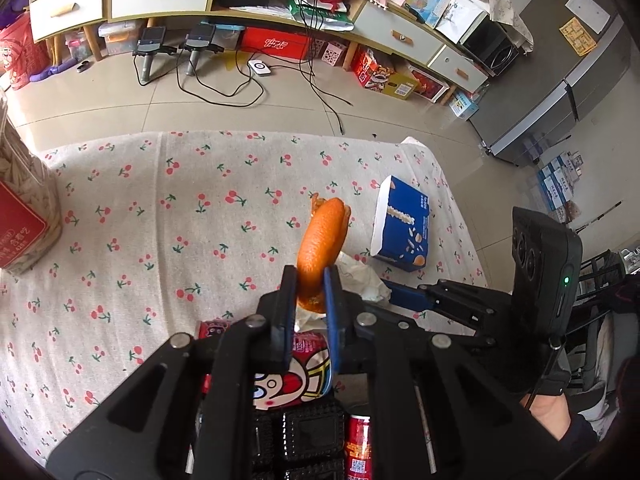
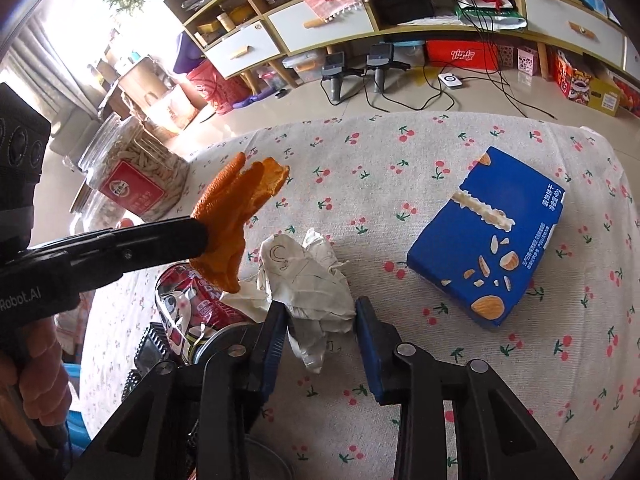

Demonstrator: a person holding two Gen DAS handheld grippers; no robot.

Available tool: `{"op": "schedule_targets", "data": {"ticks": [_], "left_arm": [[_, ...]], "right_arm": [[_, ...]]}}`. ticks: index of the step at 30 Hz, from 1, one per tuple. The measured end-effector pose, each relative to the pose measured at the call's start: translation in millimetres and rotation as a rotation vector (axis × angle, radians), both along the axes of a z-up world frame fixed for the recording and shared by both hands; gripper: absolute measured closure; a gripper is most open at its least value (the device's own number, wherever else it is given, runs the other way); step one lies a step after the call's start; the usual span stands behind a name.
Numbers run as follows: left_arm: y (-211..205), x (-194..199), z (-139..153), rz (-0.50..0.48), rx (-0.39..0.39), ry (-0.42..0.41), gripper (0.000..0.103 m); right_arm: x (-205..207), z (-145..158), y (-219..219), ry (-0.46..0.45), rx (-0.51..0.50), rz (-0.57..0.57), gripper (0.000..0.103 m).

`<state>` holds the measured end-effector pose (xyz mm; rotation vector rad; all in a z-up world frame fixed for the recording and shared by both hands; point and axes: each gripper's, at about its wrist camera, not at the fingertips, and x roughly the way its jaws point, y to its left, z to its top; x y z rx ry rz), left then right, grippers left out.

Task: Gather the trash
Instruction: 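Grasp the orange glove with the left gripper while the right grasps the white plastic bag, then carry glove and bag over the bucket and open both grippers to drop them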

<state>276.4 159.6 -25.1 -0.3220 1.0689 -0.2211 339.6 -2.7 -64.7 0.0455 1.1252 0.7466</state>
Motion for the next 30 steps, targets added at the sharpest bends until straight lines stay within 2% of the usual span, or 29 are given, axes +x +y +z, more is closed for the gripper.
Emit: {"op": "schedule_targets", "data": {"ticks": [9,13,30], "left_arm": [[-1,-6,14,-0.003,-0.014,-0.04,0.088],[-11,-12,22,-0.023,-0.032,-0.061,0.088],[-102,-46,46,-0.202,-0.089,-0.116,0.088]], "right_arm": [[-6,24,-19,0.005,-0.005,-0.043,0.07],[-10,38,-41,0.005,0.0,-0.09,0.07],[-46,109,-197,-0.028,0.053,-0.385,0.07]]}}
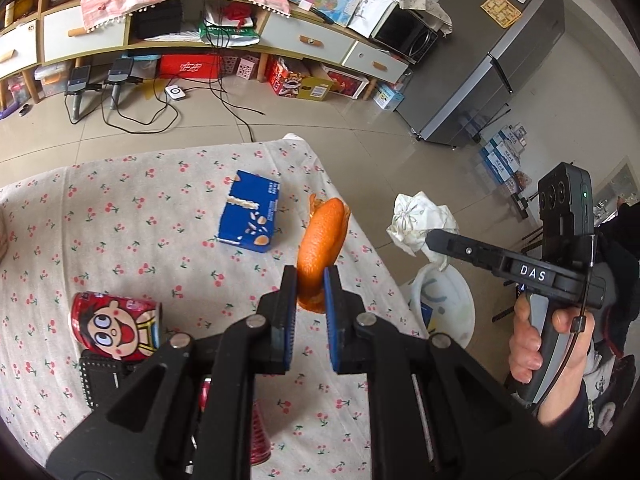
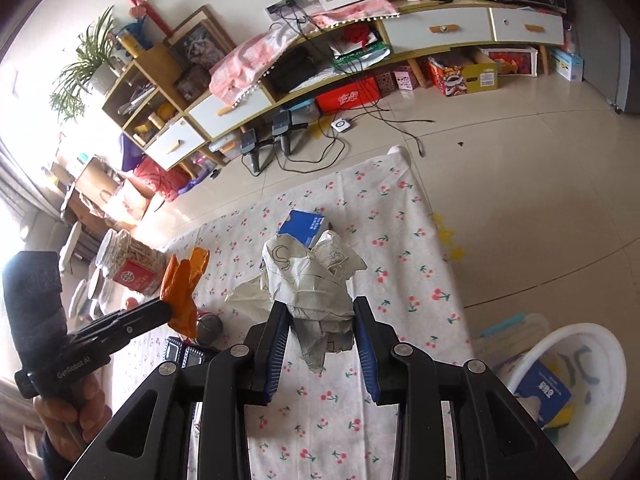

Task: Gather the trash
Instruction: 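Carry glove and bag over the bucket and open both grippers to drop them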

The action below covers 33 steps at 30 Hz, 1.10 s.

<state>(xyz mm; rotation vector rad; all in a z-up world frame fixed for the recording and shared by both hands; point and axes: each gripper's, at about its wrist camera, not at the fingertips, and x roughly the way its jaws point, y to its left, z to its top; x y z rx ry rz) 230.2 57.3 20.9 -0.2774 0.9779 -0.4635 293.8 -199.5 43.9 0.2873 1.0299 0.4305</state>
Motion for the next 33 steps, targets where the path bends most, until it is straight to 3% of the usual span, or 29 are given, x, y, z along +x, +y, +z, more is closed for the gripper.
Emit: {"op": "schedule_targets", "data": {"ticks": [12,23,33], "left_arm": [[-86,-35,2,-0.147,-0.022,-0.005,0.088],[-167,-72,0,-0.285,-0.021,-0.01,0.088],[-218,-79,-12,-0.294,-0.08,0.004,0.088]], "right_arm": [[-40,18,-90,-0.024,0.011,-0.127,0.07],[-65,26,-162,-0.013,0.096,-0.278,0.07],[-65,8,-203,0.056,0.109,-0.363,0.07]]}}
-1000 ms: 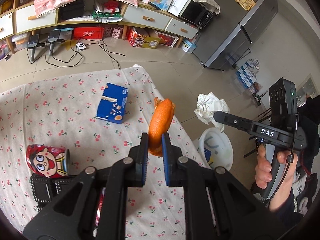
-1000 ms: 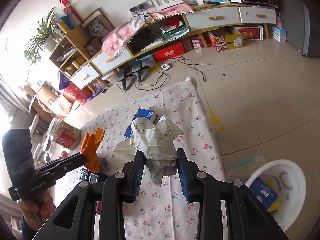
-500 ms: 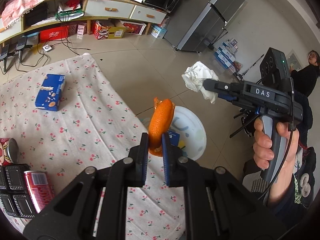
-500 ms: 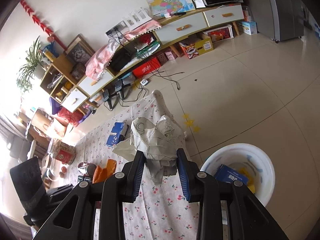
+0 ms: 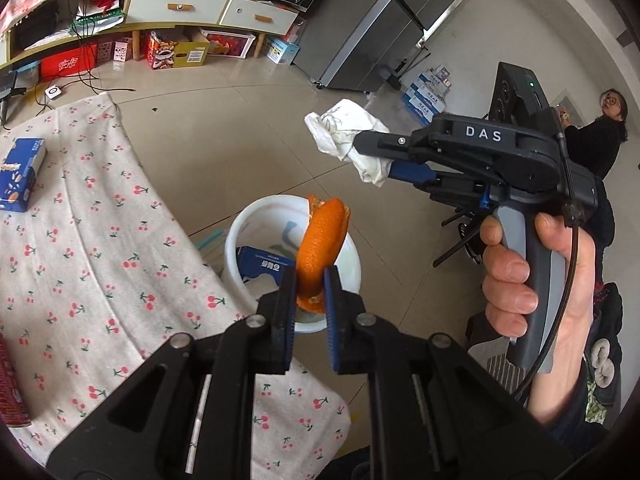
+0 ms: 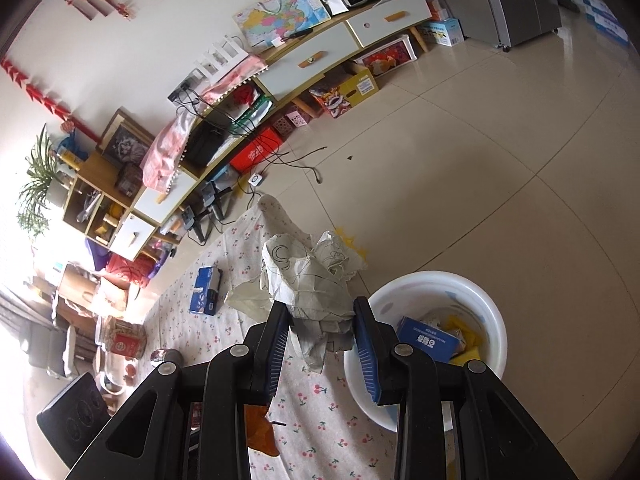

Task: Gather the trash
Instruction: 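Carry glove and bag over the bucket and open both grippers to drop them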

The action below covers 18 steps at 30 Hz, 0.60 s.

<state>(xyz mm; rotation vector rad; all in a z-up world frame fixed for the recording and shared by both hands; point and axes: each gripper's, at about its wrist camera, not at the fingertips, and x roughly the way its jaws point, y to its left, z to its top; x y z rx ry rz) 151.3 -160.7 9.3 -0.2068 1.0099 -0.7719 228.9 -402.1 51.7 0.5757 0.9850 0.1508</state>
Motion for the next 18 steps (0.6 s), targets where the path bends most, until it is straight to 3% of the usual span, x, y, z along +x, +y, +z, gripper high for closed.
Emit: {"op": "schedule_targets", "data": {"ticks": [8,13,15,18], "left_arm": [[-34,14,-33,0.002,0.006,0.054,0.088],[-52,23,-56,0.015,0.055,0.08,0.086],[-55,26,-61,0.019,0.076,0.094,0.06],[-49,23,-62,0.035,0.058,0.103,0.055]], "right_arm": [[0,-14,-30,0.044,0.022,-0.058,0.07],[1,-20,-36,0.067,0.008,-0.064,0.069],[2,-23,-39,0.085,0.0,-0.065,0.069],[3,-30,-42,0.114,-0.018,-0.071,0.069]]}}
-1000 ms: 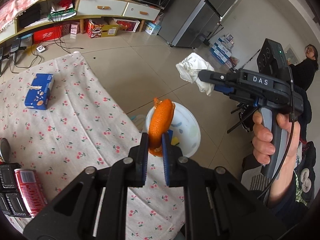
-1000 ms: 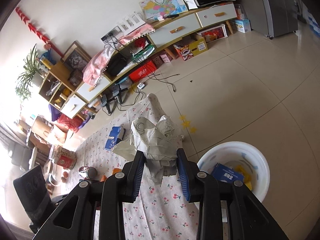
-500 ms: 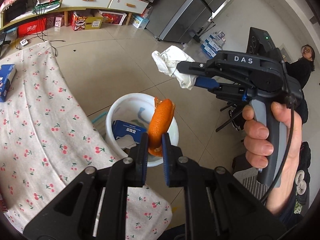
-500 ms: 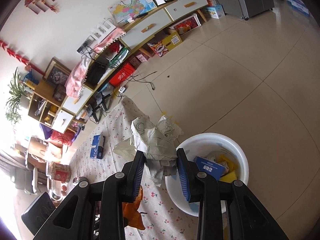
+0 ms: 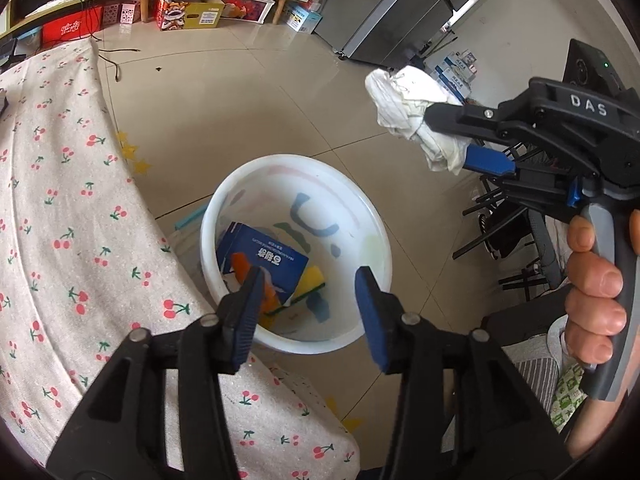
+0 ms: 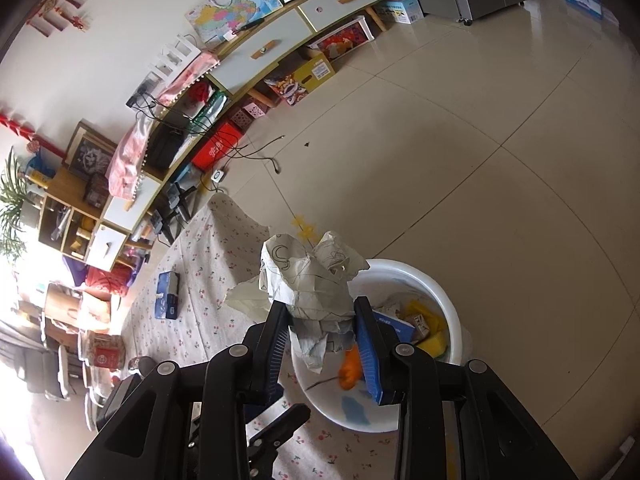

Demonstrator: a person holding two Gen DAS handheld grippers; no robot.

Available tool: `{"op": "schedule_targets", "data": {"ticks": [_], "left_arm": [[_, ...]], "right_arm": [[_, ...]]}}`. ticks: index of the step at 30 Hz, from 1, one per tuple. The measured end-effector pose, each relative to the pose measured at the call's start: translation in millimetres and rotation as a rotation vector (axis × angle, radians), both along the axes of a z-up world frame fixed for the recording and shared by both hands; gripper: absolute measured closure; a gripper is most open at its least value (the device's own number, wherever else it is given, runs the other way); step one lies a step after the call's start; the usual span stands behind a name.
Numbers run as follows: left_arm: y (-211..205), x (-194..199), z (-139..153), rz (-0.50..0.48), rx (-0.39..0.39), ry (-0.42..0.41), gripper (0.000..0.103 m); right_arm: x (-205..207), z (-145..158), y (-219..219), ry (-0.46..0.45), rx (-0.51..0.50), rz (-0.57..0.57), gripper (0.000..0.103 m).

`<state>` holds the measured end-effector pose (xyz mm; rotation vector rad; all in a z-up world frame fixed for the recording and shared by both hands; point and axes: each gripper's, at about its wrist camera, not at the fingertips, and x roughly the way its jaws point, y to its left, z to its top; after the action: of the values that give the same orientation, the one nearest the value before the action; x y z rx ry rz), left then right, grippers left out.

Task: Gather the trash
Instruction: 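Carry glove and bag over the bucket and open both grippers to drop them, then move both grippers back to the table toward the biscuit box and cartoon can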

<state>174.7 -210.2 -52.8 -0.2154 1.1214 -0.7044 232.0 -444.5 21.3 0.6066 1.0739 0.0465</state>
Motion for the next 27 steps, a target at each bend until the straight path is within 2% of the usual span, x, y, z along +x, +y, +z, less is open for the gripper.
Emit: {"op": "schedule_targets", "data": {"ticks": [10,13,14,16,20,27], "left_arm": [[37,-2,22,0.061,0.003,-0.015,0.055],[52,-2,29,0.073,0.015,-0.024,0.055],[57,-3,32,0.079,0.019,-0.028,0.055],[70,-2,39,0.097,0.024,-0.039,0.055],[98,-2,50,0.142,0.055,-0.063,0.055],[149,3,61,0.221,0.127,-0.079,0.055]], "right_arm": [[6,-26,2,0.112,-0.059,0.017,0.065],[8,-34,7,0.149,-0.09,0.043,0.061],[9,-38,10,0.169,-0.106,0.054,0.053],[11,-43,10,0.197,-0.131,0.046,0.052],[7,-35,4,0.161,-0.101,0.01,0.052],[16,-24,23,0.122,-0.101,0.02,0.051]]}}
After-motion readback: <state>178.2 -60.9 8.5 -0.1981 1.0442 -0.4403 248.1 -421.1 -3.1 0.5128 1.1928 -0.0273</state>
